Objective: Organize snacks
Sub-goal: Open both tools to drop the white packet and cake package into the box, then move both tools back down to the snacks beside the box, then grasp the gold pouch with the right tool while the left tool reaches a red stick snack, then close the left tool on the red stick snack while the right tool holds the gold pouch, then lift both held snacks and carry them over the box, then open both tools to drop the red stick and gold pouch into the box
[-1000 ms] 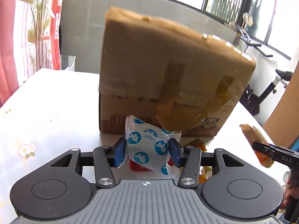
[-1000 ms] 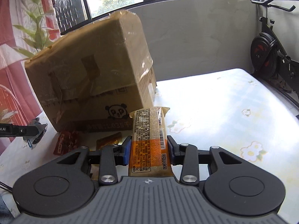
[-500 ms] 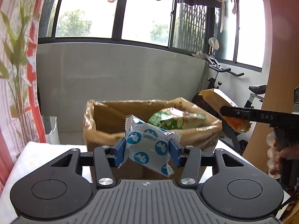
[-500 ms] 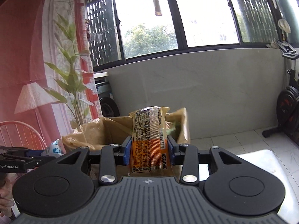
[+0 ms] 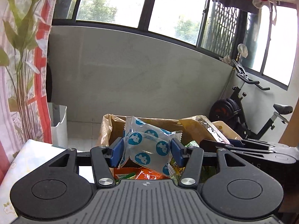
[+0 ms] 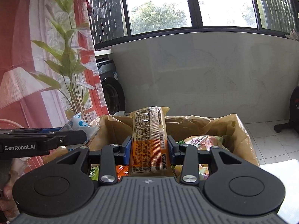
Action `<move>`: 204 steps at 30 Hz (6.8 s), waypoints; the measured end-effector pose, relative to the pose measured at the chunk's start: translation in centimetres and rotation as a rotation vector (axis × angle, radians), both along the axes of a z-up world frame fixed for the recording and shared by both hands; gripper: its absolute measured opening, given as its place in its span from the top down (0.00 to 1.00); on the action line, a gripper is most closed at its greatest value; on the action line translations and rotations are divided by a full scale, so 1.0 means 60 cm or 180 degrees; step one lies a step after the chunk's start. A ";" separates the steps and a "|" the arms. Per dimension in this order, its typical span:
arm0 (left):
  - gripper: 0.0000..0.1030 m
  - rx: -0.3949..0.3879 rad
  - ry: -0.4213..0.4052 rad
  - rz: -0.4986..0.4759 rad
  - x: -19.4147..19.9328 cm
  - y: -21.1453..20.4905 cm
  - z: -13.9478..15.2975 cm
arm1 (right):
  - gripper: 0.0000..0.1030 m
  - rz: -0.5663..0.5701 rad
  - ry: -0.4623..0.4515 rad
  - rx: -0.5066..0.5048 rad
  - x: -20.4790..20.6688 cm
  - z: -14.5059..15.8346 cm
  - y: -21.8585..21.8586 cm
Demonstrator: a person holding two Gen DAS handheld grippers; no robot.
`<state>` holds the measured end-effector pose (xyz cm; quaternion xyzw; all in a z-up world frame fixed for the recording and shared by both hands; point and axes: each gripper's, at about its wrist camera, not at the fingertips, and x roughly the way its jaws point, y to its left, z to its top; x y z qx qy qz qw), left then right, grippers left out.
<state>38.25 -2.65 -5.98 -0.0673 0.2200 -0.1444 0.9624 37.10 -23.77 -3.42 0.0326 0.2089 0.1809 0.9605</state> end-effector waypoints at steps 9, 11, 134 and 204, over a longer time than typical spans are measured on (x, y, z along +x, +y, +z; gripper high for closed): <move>0.38 0.0055 -0.0145 -0.0059 -0.022 0.012 0.007 | 0.44 0.0173 -0.0154 0.0087 -0.038 0.006 -0.024; 0.38 0.0117 -0.0169 -0.0046 -0.035 0.017 0.006 | 0.44 0.0177 -0.0177 0.0114 -0.051 0.007 -0.031; 0.84 0.0741 0.0977 -0.0065 -0.161 -0.049 -0.335 | 0.55 0.0180 0.0442 -0.0194 -0.250 -0.303 -0.134; 0.40 0.0368 -0.0089 -0.0032 -0.029 -0.004 -0.005 | 0.38 0.0027 -0.0449 0.0010 -0.125 -0.024 -0.059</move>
